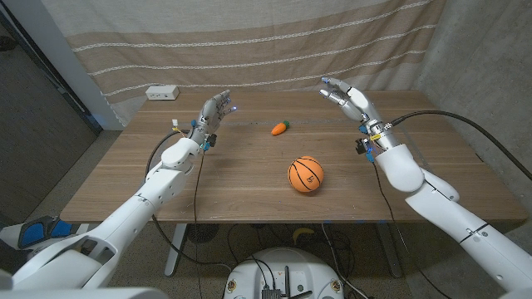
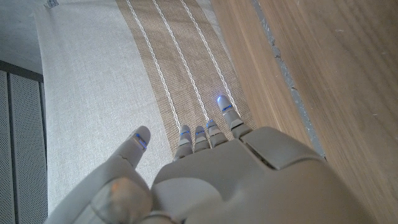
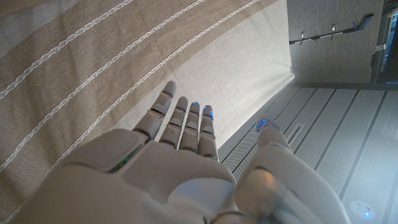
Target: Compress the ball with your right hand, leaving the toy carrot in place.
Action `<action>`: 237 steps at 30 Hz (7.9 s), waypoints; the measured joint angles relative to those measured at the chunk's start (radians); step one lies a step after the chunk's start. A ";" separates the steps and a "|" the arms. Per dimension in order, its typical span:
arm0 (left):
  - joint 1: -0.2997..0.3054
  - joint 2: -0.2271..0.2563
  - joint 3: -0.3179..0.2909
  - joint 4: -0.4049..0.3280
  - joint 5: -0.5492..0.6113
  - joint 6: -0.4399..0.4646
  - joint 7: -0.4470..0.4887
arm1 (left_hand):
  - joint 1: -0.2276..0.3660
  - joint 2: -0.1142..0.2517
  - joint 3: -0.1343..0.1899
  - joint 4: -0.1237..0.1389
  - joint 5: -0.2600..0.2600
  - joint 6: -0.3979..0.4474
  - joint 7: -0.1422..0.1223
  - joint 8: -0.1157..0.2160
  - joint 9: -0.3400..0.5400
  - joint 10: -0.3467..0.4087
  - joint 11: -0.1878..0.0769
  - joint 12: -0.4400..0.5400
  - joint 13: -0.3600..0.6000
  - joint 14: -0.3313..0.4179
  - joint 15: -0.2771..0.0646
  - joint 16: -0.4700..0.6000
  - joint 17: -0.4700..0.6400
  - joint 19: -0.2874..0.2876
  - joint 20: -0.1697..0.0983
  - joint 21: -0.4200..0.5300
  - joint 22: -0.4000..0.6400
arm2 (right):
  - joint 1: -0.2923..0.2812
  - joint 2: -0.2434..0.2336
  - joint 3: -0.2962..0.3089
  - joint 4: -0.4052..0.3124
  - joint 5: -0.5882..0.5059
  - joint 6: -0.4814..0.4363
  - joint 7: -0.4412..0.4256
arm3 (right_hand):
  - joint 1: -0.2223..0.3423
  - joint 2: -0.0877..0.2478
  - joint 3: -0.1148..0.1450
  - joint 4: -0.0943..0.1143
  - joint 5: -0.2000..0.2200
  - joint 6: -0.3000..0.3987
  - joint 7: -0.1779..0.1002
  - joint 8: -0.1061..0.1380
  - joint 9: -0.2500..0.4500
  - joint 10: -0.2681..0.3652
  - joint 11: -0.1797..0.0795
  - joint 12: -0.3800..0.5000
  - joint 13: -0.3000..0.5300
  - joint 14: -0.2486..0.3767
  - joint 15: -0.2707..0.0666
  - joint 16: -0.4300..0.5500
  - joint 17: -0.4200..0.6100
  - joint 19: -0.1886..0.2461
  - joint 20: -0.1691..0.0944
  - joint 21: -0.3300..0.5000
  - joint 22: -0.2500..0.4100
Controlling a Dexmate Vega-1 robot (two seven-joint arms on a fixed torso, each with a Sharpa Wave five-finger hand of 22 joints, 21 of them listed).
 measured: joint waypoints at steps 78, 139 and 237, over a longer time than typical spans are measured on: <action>0.084 0.045 -0.027 -0.083 0.000 -0.024 0.010 | -0.013 -0.005 0.008 -0.022 -0.004 0.014 -0.004 0.000 0.000 0.000 0.000 0.000 0.000 0.000 0.000 0.000 0.000 0.018 0.000 -0.033 0.000 | -0.084 -0.168 -0.152 -0.367 -0.365 -0.587 0.148 | -0.080 -0.104 -0.069 0.003 -0.047 -0.241 -0.123 -0.008 0.000 -0.215 -0.019 -0.014 0.005 -0.161 0.029 -0.078 -0.012 -0.107 0.121 -0.111 0.010; 0.116 0.073 -0.029 -0.110 -0.015 -0.015 -0.020 | -0.029 -0.013 0.013 -0.026 -0.004 0.014 -0.004 0.000 0.000 0.000 0.000 0.000 0.000 0.000 0.000 0.000 0.000 0.029 0.000 -0.056 0.005 | -0.045 -0.215 -0.316 -0.487 -0.393 -0.876 0.319 | -0.040 -0.109 -0.063 -0.003 -0.043 -0.291 -0.155 -0.002 0.000 -0.236 -0.025 -0.011 0.005 -0.157 0.032 -0.073 -0.017 -0.089 0.117 -0.115 0.010; 0.146 0.128 -0.026 -0.208 -0.001 0.050 -0.006 | -0.047 -0.021 0.013 -0.026 -0.004 0.014 -0.004 0.000 0.000 0.000 0.000 0.000 0.000 0.000 0.000 0.000 0.000 0.045 0.005 -0.097 0.005 | 0.045 -0.042 -0.506 -0.349 -0.770 -1.094 0.595 | 0.626 -0.323 0.014 0.040 -0.051 0.409 -0.210 0.155 0.010 0.341 -0.145 0.267 0.106 0.508 0.197 0.160 0.456 0.514 -0.108 0.818 0.207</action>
